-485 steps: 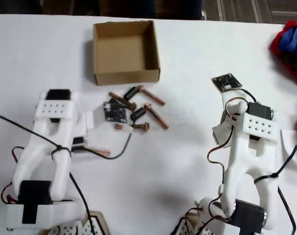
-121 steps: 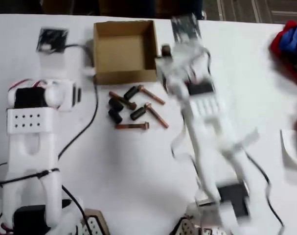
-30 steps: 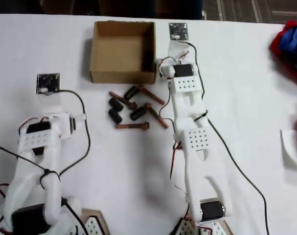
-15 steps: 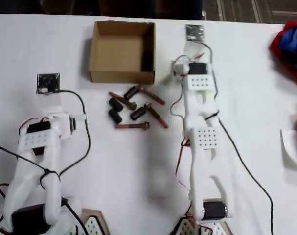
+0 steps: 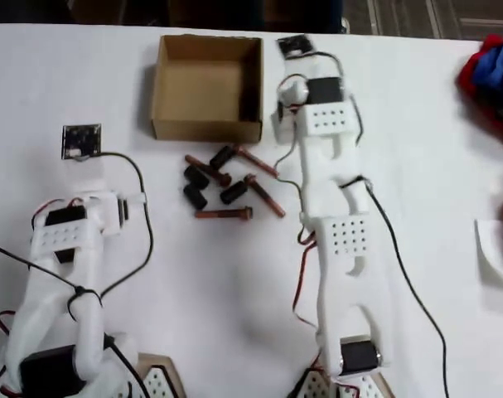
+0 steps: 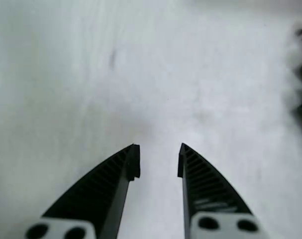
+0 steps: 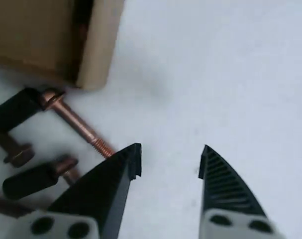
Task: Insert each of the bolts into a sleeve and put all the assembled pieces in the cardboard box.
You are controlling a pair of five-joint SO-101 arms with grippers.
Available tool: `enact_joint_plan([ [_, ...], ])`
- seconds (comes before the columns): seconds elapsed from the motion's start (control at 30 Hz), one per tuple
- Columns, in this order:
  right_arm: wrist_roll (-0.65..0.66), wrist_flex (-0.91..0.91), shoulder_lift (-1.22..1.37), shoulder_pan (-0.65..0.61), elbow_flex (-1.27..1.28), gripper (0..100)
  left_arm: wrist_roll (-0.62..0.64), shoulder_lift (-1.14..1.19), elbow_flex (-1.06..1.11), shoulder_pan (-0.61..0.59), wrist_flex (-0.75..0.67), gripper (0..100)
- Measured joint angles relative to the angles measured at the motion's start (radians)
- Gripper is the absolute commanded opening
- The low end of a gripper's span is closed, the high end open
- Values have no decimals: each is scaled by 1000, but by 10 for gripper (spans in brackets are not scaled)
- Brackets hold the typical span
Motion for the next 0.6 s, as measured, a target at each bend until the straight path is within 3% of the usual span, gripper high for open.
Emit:
enact_joint_plan([
  [0.1,25,0,-135,-66,239,209,0,0,0,2,0,146],
  [0.17,114,0,-232,-124,413,232,0,0,0,0,0,146],
  [0.3,462,0,-362,-247,684,262,0,0,0,2,0,146],
  [0.43,767,-12,-370,-267,740,264,0,0,0,-2,0,146],
  [0.6,879,-46,-367,-273,710,262,0,0,0,-2,0,146],
])
